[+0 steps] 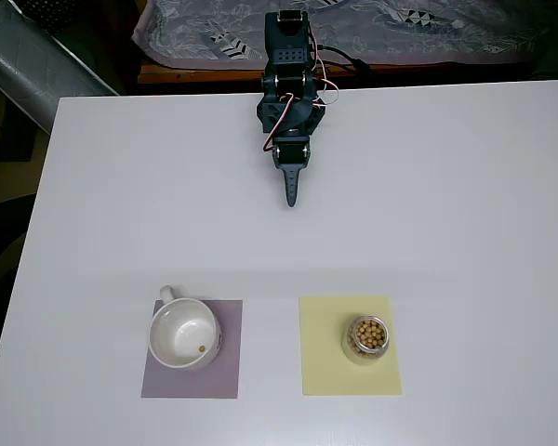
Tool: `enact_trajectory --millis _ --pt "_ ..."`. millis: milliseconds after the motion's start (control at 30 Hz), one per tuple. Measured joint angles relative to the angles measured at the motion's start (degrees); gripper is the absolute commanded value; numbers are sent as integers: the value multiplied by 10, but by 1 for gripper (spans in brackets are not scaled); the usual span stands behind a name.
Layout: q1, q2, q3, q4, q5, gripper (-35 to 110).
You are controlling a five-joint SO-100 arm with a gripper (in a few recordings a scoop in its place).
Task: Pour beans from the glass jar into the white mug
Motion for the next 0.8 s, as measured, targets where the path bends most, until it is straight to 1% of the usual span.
enact_trajectory --millis 800 --pt "0 0 0 0 0 0"
